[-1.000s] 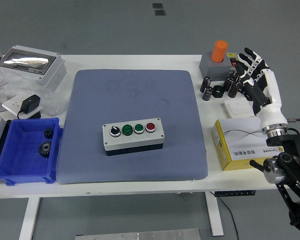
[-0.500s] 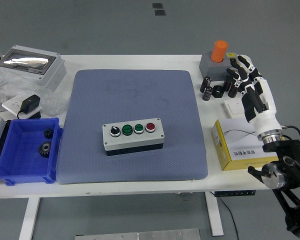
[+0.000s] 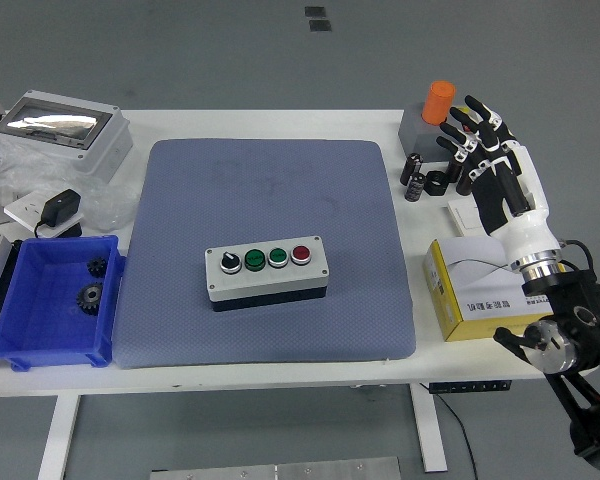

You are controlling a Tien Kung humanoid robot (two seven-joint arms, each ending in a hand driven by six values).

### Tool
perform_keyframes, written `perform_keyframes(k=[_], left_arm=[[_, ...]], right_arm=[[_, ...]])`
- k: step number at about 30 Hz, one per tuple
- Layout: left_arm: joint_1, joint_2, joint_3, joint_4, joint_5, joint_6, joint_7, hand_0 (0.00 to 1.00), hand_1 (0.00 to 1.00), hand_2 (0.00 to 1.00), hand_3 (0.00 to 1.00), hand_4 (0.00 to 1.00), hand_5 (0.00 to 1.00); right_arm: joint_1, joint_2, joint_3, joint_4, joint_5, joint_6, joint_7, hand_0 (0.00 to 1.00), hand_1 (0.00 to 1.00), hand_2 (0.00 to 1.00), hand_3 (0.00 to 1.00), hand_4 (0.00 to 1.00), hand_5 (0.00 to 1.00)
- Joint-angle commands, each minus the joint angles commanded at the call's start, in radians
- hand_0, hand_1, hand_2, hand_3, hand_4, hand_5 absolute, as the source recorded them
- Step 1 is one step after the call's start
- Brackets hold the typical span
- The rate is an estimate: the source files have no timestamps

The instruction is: Pick up the button,place it on the desk,press the button,press the button

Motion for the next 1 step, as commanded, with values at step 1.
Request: perform_keyframes(k=[1], left_arm=[[0.000, 0.002, -0.002, 0.000, 0.003, -0.001, 0.000, 0.651, 0.652, 0.627, 0.731, 0.754, 0.702]], right_arm=[[0.000, -0.001, 0.003, 0.002, 0.015, 0.011, 0.001, 0.802, 0.779, 0.808, 0.824, 0.985, 0.597]])
